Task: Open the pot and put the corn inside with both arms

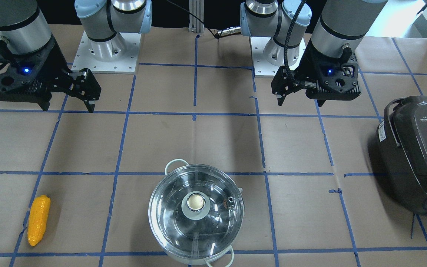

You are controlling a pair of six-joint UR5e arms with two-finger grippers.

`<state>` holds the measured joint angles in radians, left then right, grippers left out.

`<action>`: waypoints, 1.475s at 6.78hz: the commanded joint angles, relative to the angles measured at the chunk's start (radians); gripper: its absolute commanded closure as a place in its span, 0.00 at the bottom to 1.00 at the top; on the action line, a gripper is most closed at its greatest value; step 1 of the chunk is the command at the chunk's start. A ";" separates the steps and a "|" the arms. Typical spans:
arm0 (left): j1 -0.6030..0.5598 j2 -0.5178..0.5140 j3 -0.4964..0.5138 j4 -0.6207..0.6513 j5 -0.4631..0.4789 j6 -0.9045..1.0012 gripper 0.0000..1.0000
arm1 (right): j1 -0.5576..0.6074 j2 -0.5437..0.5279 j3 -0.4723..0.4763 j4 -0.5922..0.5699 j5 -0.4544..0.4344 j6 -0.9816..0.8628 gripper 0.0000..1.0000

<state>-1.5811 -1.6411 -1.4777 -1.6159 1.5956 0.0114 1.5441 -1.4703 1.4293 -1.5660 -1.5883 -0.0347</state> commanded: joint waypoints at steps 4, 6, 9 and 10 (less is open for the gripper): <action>-0.206 -0.497 0.441 0.156 -0.028 -0.264 0.00 | -0.154 0.298 0.023 -0.252 -0.007 -0.088 0.00; -0.238 -0.618 0.560 0.157 -0.040 -0.313 0.00 | -0.192 0.462 0.025 -0.448 -0.009 -0.099 0.00; -0.257 -0.643 0.547 0.198 -0.109 -0.409 0.00 | -0.246 0.556 0.037 -0.606 -0.007 -0.251 0.06; -0.260 -0.640 0.533 0.198 -0.108 -0.415 0.00 | -0.246 0.562 0.037 -0.608 -0.007 -0.251 0.17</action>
<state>-1.8359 -2.2792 -0.9326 -1.4243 1.4912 -0.3878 1.3070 -0.9216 1.4648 -2.1556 -1.5959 -0.2717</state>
